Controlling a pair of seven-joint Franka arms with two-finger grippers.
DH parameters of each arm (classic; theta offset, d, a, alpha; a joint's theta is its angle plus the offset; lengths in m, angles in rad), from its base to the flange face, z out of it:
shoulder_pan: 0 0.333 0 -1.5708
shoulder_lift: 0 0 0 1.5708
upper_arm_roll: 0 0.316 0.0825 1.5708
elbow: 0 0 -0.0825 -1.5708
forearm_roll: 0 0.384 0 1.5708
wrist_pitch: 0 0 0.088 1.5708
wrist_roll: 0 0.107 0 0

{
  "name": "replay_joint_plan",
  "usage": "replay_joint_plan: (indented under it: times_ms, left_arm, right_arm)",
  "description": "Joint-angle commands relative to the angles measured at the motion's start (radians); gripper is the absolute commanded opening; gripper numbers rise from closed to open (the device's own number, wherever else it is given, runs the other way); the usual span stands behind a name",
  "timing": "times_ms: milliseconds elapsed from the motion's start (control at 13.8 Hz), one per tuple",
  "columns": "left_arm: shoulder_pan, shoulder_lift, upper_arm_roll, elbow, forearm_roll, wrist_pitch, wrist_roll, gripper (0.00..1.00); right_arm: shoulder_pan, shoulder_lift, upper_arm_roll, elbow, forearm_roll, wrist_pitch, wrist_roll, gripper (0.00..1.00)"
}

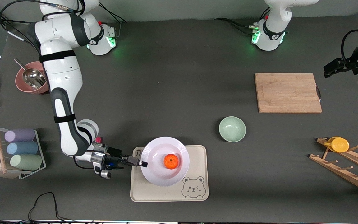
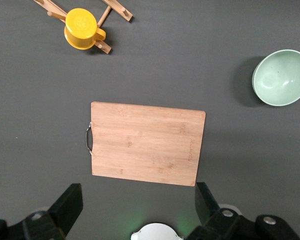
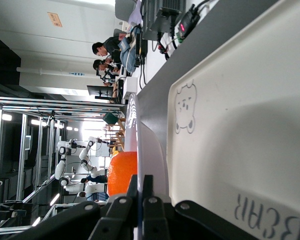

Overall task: Place orange and plate with both arms
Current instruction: 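Slide the plate with the right gripper onto the cream bear tray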

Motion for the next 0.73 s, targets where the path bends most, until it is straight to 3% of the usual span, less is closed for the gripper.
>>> replay_joint_plan:
  times_ms: [0,655]
  left_arm:
    - [-0.014,0.017,-0.003,0.033,-0.008,-0.032,-0.019,1.0]
    - [-0.016,0.027,-0.032,0.044,-0.008,-0.038,-0.039,1.0]
  right_arm:
    - [0.004,0.052,0.001,0.058,-0.016,0.038,0.031,0.0]
    - [0.015,0.099,0.001,0.055,-0.023,0.077,-0.033,0.0]
